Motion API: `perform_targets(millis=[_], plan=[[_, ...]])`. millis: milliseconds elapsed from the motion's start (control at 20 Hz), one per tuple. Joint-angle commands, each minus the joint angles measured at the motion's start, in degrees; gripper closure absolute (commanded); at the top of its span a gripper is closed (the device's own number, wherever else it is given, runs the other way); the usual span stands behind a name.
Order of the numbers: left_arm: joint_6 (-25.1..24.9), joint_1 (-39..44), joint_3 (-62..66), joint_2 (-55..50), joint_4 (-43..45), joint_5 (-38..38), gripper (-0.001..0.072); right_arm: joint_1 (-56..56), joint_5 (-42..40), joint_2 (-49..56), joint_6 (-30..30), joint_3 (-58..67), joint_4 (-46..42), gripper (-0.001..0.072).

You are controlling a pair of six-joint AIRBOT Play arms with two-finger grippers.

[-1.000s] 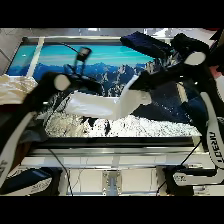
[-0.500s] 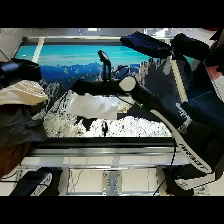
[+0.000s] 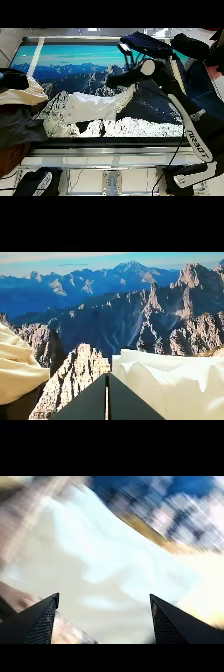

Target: Fold the shirts.

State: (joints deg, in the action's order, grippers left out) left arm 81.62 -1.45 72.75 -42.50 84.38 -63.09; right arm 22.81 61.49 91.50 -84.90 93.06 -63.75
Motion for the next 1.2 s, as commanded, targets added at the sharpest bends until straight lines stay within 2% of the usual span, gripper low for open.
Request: perform_targets(millis=[0, 150, 250, 350, 450, 600, 750, 800, 850, 900, 1000, 1150], plan=[[0.00, -0.20, -3.26, 0.04, 0.04, -0.52, 0.0693, -9.35, 8.76, 1.75, -2.60, -8.90, 0.50, 0.0167], [0.00, -0.20, -7.76, 0.07, 0.04, -0.20, 0.0693, -10.99, 4.83, 7.21, 3.76, -15.96, 16.13, 0.0181], [0.02, -0.17, -9.57, 0.07, 0.02, -0.15, 0.0693, -9.49, 3.48, 11.85, 7.13, -16.26, 22.62, 0.0178], [0.02, -0.17, -9.77, 0.13, -0.39, 0.07, 0.0693, -7.17, 0.04, 14.93, 8.63, -16.26, 26.18, 0.0174], [0.02, -0.17, -9.77, 0.31, -0.39, 1.07, 0.0693, -4.63, -3.06, 16.28, 10.05, -16.09, 29.75, 0.0134], [0.02, -0.17, -9.77, 0.28, -0.39, 2.69, 0.0693, -1.09, -5.64, 16.65, 11.63, -15.34, 33.22, 0.0141], [0.02, -0.17, -9.77, 0.28, -0.42, 3.02, 0.0693, 1.46, -7.41, 16.85, 11.56, -13.84, 35.06, 0.0285], [0.02, -0.17, -9.77, 0.28, -0.42, 3.02, 0.0693, 1.95, -7.63, 16.85, 11.56, -13.05, 35.32, 0.0440], [0.02, -0.17, -9.77, 0.31, -0.39, 2.99, 0.0693, 1.99, -7.30, 16.85, 11.54, -11.87, 35.41, 0.0646], [0.02, -0.17, -9.77, 0.31, -0.39, 2.99, 0.0693, 1.49, -5.64, 16.83, 11.56, -9.84, 35.21, 0.0698], [0.00, -0.17, -9.77, 0.31, -0.39, 2.99, 0.0693, -1.42, 0.33, 16.26, 11.17, -4.31, 33.16, 0.0698], [0.02, -0.17, -9.77, 0.31, -0.42, 3.02, 0.0693, -9.18, 11.74, 12.63, 6.86, 4.44, 28.52, 0.0699]])
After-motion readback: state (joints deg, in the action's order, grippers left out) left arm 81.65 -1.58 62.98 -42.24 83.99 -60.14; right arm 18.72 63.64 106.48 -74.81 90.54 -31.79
